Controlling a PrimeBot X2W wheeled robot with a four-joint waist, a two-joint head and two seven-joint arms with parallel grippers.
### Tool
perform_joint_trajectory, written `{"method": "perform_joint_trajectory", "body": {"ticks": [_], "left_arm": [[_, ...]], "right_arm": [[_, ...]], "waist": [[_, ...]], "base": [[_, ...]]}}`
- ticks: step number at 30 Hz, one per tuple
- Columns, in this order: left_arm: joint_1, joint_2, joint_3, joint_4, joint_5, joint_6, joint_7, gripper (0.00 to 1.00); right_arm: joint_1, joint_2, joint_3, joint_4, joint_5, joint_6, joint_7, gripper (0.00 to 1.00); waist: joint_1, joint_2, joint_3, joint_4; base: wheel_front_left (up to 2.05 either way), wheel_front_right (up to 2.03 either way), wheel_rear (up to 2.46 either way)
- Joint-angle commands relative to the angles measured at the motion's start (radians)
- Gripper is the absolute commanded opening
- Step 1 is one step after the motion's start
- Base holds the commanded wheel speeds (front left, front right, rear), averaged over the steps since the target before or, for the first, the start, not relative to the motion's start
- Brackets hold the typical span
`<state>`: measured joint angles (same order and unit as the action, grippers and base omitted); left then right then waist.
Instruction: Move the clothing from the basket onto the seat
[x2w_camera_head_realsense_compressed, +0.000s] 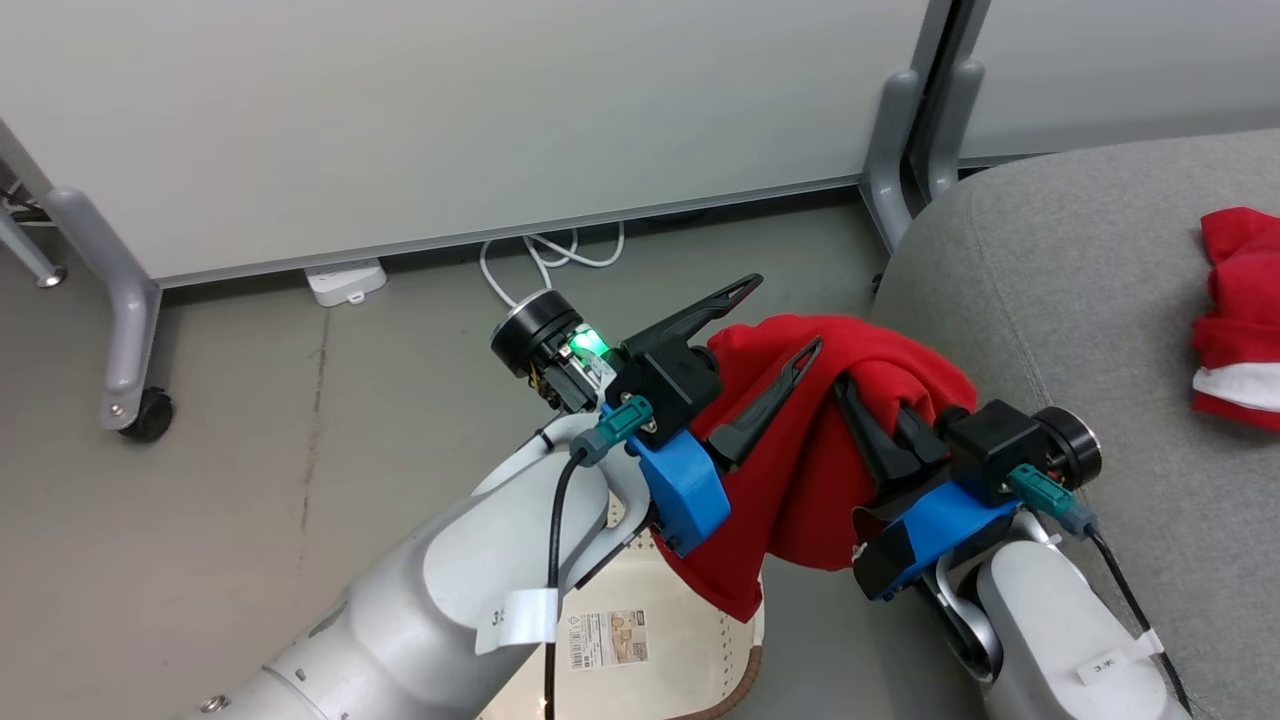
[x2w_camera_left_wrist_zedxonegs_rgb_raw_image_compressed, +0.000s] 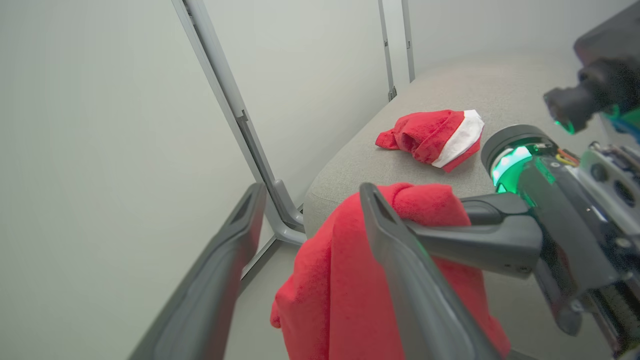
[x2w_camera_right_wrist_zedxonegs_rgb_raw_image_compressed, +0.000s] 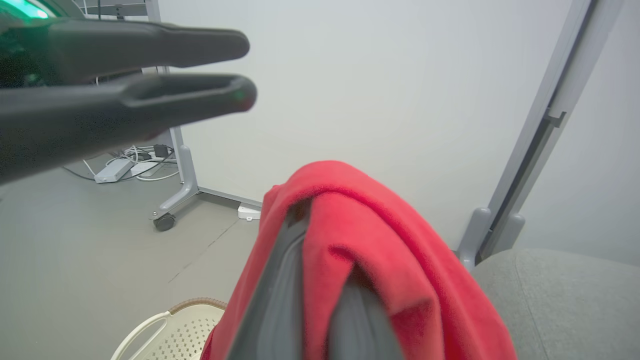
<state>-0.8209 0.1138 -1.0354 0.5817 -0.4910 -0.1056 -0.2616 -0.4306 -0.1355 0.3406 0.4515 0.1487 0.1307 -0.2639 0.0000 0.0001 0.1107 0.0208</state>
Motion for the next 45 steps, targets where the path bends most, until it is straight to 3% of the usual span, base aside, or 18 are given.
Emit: {"method": "perform_joint_trajectory", "body": {"ticks": [1,27,45], "left_arm": [[0.011,0.005,0.002,-0.005,0.006,0.003,-0.005,1.0],[0.046,0.004,-0.024,-0.039,0.024,-0.003,-0.005,1.0],[0.034,-0.003,-0.034,-0.033,0.032,-0.008,-0.005,1.0]], "right_arm": [[0.016,-0.002,-0.015,-0.012,-0.007,0.0,-0.001,0.0],[0.139,0.006,-0.299,-0.183,-0.049,0.0,-0.001,0.0],[0.157,0.018,-0.345,-0.216,-0.065,0.0,-0.001,0.0]], "waist": [[0.0,-0.0001,0.013,-0.028],[0.0,-0.0001,0.117,-0.272],[0.0,-0.0001,0.152,-0.3]], "base": [[0.0,0.0,0.0],[0.0,0.0,0.0],[0.0,0.0,0.0]]}}
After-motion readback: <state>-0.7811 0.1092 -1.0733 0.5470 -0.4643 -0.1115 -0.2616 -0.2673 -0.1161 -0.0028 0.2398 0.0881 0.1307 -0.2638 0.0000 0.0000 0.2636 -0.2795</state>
